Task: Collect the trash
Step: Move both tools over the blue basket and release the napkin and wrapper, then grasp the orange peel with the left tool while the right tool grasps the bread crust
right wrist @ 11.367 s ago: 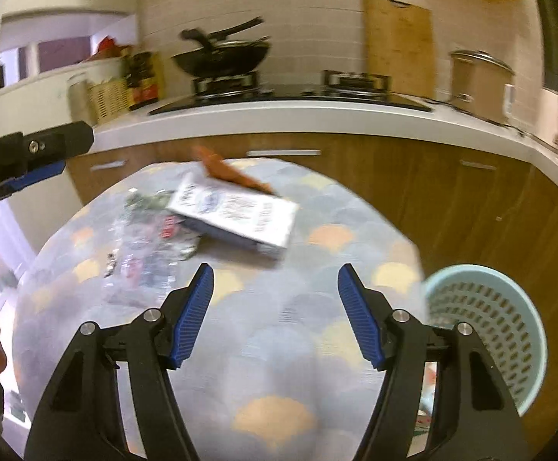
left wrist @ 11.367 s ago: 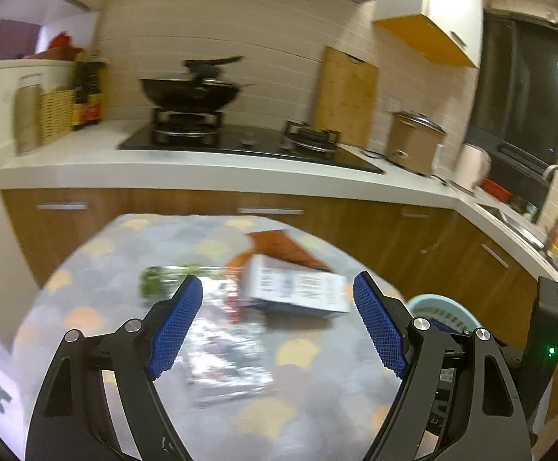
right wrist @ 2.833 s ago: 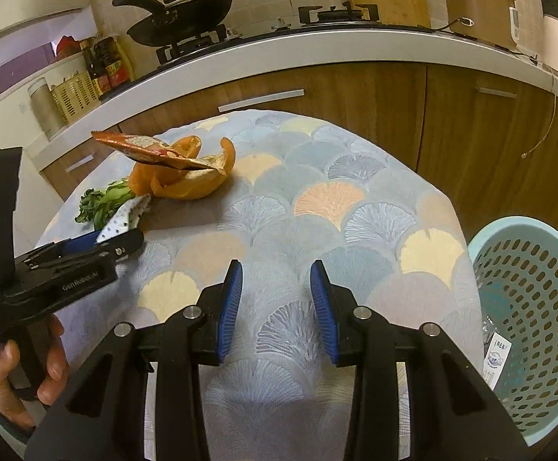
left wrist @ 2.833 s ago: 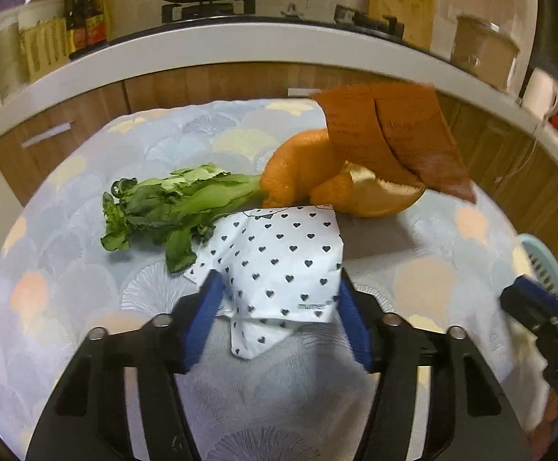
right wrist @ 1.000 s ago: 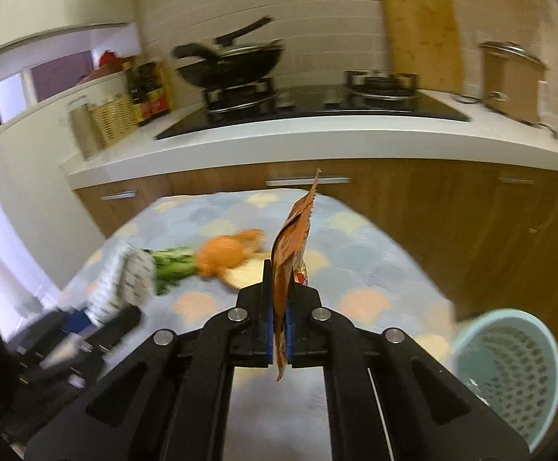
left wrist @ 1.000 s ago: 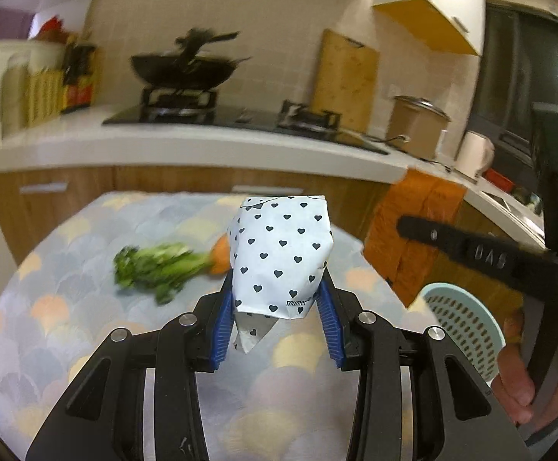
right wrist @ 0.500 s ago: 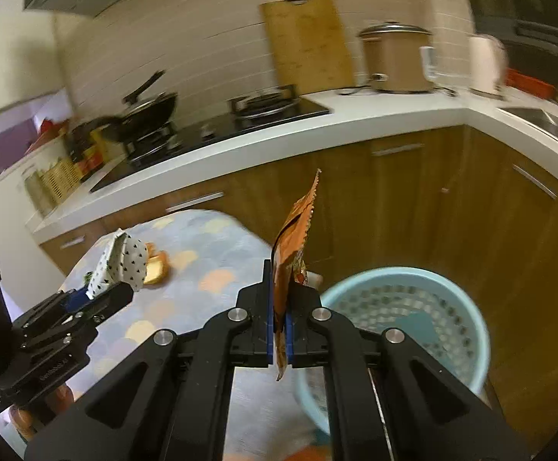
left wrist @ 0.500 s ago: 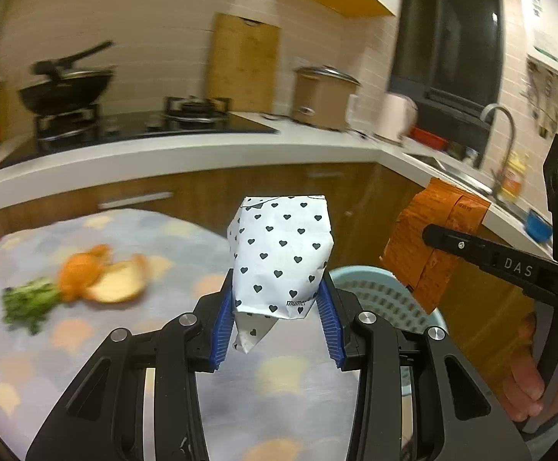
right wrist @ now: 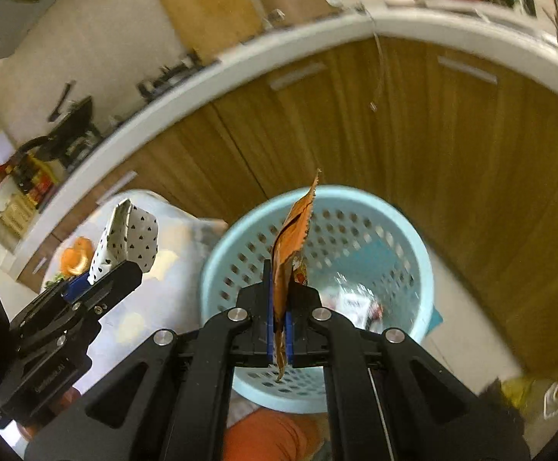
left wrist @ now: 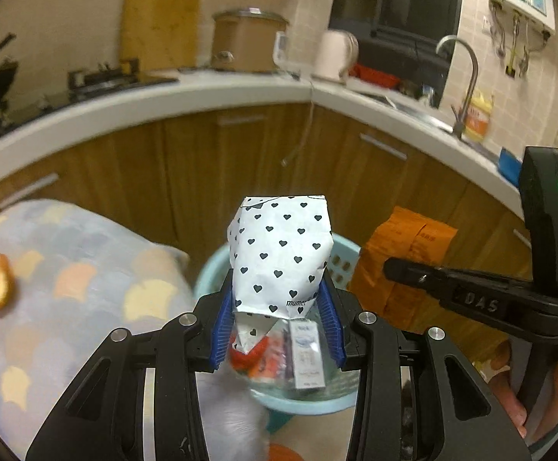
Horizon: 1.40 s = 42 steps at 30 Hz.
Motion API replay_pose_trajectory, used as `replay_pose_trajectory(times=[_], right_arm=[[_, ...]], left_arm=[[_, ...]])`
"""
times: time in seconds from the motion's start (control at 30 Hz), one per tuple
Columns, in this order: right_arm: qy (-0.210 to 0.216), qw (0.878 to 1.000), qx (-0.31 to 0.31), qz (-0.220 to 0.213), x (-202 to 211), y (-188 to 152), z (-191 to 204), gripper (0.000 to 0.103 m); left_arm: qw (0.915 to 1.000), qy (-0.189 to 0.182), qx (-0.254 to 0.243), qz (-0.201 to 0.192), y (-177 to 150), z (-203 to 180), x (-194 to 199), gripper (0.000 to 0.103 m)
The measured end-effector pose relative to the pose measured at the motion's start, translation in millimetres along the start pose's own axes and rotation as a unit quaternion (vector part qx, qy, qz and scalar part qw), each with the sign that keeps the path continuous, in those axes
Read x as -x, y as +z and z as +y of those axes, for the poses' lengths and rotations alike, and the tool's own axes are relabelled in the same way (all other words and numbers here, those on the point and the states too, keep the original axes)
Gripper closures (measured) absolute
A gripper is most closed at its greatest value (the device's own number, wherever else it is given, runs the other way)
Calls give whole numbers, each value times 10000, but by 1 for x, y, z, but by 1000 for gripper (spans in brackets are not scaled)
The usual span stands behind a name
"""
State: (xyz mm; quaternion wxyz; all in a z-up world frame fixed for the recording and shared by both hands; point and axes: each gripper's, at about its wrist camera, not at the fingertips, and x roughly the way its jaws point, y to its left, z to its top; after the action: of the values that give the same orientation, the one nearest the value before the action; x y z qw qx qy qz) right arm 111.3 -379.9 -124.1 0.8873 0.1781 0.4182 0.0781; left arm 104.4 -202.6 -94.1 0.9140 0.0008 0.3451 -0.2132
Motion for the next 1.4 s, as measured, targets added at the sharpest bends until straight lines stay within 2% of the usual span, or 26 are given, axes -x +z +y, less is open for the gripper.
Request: replay_pose_trajectory(times=[0.2,0.27,0.33,0.37,0.43,0.5,0.67,0.87,1.17,1.4], right_arm=[[-165,9988,-32,461,-25,-7,-16,100],[-181,9984,-62,526,-30,-7,-18,98],[-173,9979,-134,607,-36,-6,-20,87],[-179,9979,-153,607,-36,-7,-21,83],[-215,9981,-186,554,-35,-8,-24,58],[-203,9984,-247,463,-30,-9,-27,49],[-68,9986,-373,358,-21,-8,-29,49],[109,9998,41,160,-7,-6,3,49],[504,9943,942,-46,-3,-10,85,49],[769,9852,1533,48,-25,-18,162,49]], left_arm=[[9997,-119,61,227,-5,-4,-21,64],[9995,-64,32,311,-6,-6,-27,57],[9995,99,19,287,-7,-6,-29,42],[9996,138,13,257,-8,-6,-29,40],[9995,134,10,280,-9,-3,-28,39],[9994,142,100,304,-9,3,-26,37],[9991,136,317,257,-9,18,-16,36],[9986,332,405,-8,-7,34,10,36],[9930,768,778,-457,-9,86,71,38],[9813,1274,1293,-642,-26,156,116,39]])
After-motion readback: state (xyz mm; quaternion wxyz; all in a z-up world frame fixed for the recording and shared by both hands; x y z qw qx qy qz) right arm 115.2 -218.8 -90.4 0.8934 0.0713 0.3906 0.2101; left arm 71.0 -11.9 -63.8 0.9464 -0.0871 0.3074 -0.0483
